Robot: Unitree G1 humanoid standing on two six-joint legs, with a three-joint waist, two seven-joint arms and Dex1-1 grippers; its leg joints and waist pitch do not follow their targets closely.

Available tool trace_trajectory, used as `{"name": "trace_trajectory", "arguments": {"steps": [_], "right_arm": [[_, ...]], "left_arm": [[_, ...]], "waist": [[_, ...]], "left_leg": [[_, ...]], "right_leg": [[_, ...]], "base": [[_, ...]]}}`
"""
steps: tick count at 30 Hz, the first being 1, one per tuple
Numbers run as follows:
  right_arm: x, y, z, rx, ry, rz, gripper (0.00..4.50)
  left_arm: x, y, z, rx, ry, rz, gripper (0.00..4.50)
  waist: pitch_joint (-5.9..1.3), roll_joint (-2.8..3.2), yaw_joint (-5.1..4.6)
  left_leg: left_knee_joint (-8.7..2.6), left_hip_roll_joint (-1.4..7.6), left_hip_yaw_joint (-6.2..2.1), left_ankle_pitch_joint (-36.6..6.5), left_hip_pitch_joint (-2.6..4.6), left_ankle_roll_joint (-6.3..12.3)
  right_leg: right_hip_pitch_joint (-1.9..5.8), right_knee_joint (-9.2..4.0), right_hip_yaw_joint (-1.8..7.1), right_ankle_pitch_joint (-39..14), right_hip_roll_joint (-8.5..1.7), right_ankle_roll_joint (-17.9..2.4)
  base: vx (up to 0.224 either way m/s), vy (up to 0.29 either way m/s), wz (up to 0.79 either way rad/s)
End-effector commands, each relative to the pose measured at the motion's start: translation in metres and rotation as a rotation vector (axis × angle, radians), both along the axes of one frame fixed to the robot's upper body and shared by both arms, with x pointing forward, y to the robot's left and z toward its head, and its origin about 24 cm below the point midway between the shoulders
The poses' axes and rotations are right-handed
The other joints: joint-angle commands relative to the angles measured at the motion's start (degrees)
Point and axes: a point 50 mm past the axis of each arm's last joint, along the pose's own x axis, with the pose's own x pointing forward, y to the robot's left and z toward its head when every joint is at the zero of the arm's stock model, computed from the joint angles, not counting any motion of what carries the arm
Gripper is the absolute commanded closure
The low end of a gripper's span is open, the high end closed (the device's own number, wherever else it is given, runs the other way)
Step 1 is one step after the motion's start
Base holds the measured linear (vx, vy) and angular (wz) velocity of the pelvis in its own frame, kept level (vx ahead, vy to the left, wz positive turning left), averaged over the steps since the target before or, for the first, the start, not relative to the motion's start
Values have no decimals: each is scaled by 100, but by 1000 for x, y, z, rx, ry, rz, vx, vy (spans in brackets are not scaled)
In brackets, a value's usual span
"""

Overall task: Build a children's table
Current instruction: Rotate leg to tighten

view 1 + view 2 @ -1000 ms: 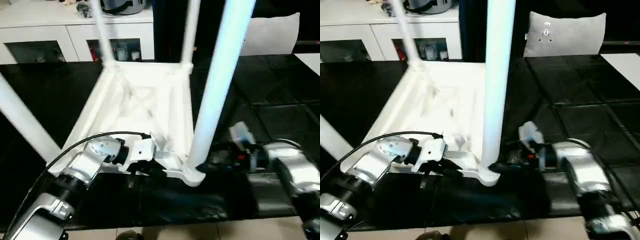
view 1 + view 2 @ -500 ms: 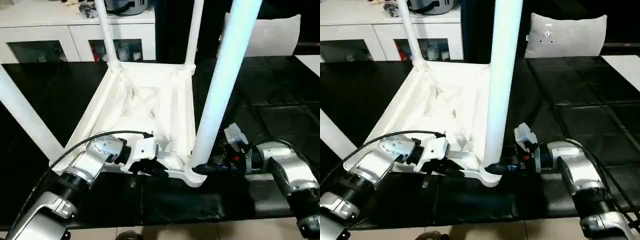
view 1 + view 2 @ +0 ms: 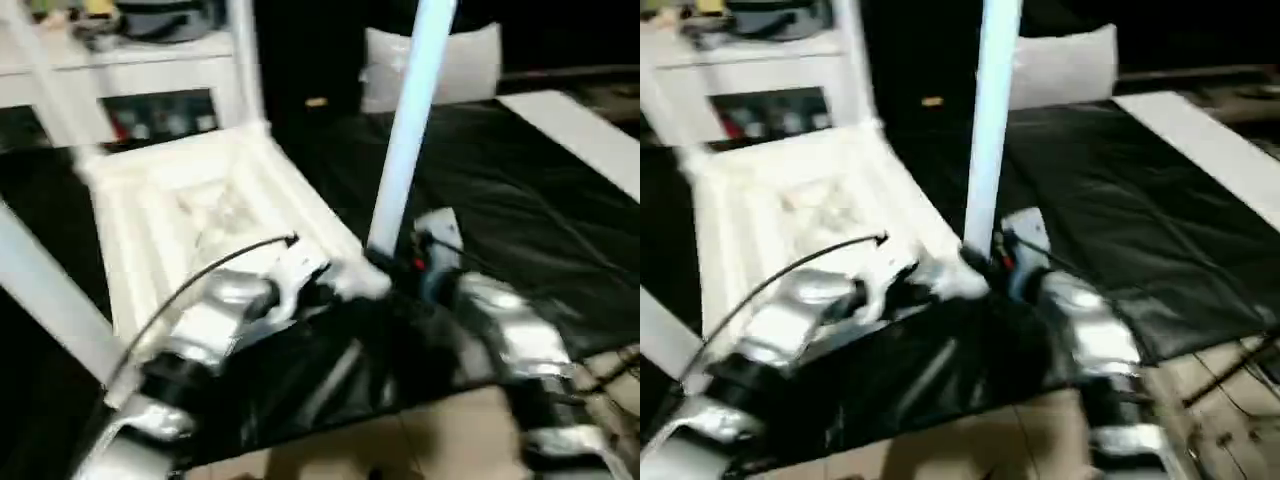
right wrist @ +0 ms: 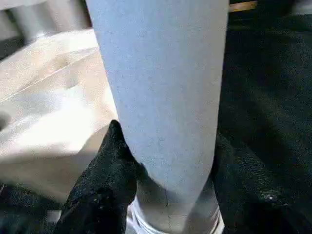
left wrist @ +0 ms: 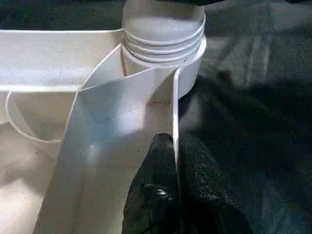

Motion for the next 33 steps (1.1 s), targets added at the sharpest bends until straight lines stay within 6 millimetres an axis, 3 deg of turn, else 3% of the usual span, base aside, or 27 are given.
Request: {"name": "trace_trajectory", "arguments": {"steps": [1, 3, 5, 7, 12, 13, 15, 17, 21, 28, 29, 32, 33], "right_arm": [[-1, 11, -9, -2, 45, -14, 183], [-4, 16, -9, 2, 32, 10, 164], [-9, 9, -7, 23, -1, 44, 144], [-11, -1, -6, -11, -33, 56, 130], [-20, -32, 5, 1, -110, 164, 89], [-25, -39, 9, -6, -127, 228, 76], [-30, -47, 12, -23, -134, 288, 57], [-35, -59, 14, -62, -132, 338, 38], [-44, -73, 22, -130, -141, 511, 38], [-54, -71, 29, -142, -113, 807, 38], [-55, -68, 31, -136, -100, 886, 64], [-54, -66, 31, -129, -81, 949, 77], [-54, -65, 31, -127, -75, 966, 107]], "left_arm": [[0, -26, 18, -89, -51, -53, 450], [-3, -29, 19, -97, -61, -72, 450], [-5, -25, 16, -82, -87, -101, 450], [-5, -21, 16, -82, -94, -109, 450], [-9, -7, 12, -70, -101, -178, 450], [-10, -2, 11, -62, -103, -212, 450], [-12, 3, 11, -54, -113, -249, 450], [-14, 10, 12, -51, -138, -311, 450], [-25, 22, 9, -4, -124, -481, 450], [-35, 36, 4, 77, -86, -697, 450], [-37, 38, 7, 80, -78, -754, 450], [-37, 38, 8, 88, -70, -798, 450], [-37, 38, 8, 89, -68, -809, 450]], "waist": [[-275, -21, -48], [-265, -24, -42], [-272, -38, 3], [-299, -55, 64], [-348, -96, 193], [-374, -108, 280], [-366, -93, 352], [-366, -100, 421], [-390, -78, 515], [-396, -66, 669], [-398, -74, 687], [-391, -92, 695], [-390, -73, 717]], "left_leg": [[-562, 278, -274, -3589, 119, -217], [-557, 254, -242, -3650, 173, -183], [-526, 231, -202, -3376, 180, -109], [-545, 254, -175, -2976, 117, -19], [-512, 262, -83, -2189, 51, 232], [-474, 273, -42, -1802, 54, 411], [-450, 267, -10, -1691, 63, 488], [-434, 268, -7, -1599, 58, 454], [-418, 265, -8, -1471, 68, 445], [-431, 349, -1, -1418, 99, 430], [-440, 356, -5, -1481, 102, 390], [-441, 366, -1, -1574, 106, 338], [-439, 363, -2, -1631, 121, 312]], "right_leg": [[207, -529, 31, -3420, -317, -304], [146, -549, 81, -3305, -345, -406], [123, -564, 144, -3315, -384, -478], [167, -497, 215, -2938, -382, -607], [226, -365, 311, -2073, -380, -972], [232, -323, 339, -1794, -372, -1043], [199, -337, 339, -1997, -367, -1061], [182, -339, 346, -2204, -353, -950], [199, -320, 316, -2183, -340, -929], [190, -226, 305, -1809, -306, -1156], [194, -206, 308, -1791, -311, -1202], [179, -197, 323, -1800, -319, -1244], [167, -199, 326, -1843, -324, -1262]], "base": [[0, 0, 0], [0, 0, 0], [0, 0, 0], [0, 0, 0], [0, 0, 0], [0, 0, 0], [0, 0, 0], [20, -60, 3], [10, -29, 1], [0, 0, 0], [0, 0, 0], [0, 0, 0], [0, 0, 0]]}}
